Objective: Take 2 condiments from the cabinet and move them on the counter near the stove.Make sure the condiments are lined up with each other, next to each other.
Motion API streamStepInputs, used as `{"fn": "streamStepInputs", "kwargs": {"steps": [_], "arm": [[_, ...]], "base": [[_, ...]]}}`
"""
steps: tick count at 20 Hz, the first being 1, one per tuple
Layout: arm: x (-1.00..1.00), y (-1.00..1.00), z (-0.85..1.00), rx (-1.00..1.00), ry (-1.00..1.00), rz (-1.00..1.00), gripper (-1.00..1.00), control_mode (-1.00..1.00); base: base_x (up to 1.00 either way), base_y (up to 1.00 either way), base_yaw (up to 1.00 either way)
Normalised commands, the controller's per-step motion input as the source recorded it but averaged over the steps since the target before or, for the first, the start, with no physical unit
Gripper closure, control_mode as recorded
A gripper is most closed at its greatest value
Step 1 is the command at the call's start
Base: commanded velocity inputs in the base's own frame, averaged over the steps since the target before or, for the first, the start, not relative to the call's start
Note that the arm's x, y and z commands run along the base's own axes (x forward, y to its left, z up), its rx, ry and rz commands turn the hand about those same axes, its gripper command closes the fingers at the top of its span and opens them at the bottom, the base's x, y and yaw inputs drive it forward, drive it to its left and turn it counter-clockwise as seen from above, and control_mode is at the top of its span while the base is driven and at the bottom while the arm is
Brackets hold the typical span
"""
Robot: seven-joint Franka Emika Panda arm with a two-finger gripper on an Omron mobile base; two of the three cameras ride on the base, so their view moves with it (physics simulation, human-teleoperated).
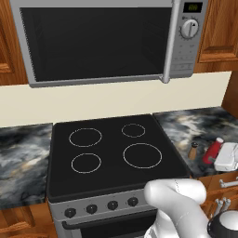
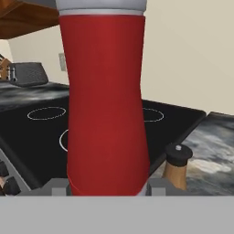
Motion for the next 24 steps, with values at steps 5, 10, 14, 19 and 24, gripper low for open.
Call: {"fn": "streamStepInputs", "kwargs": {"steps": [5,10,14,19,24], "arm": [[0.02,-0.01,-0.12,0.0,0.01,0.0,1.0,-1.0],[0.15,-0.04,-0.19,0.0,0.0,0.0,1.0,-1.0],[0.22,-0.04,-0.16,0.0,0.0,0.0,1.0,-1.0],[0.21,-0.08,-0.17,0.0,0.0,0.0,1.0,-1.0],[0.21,-0.12,-0.22,0.0,0.0,0.0,1.0,-1.0]], "base": [[0.0,0.0,0.0],[0.0,0.0,0.0],[0.0,0.0,0.0],[0.0,0.0,0.0],[0.0,0.0,0.0]]}}
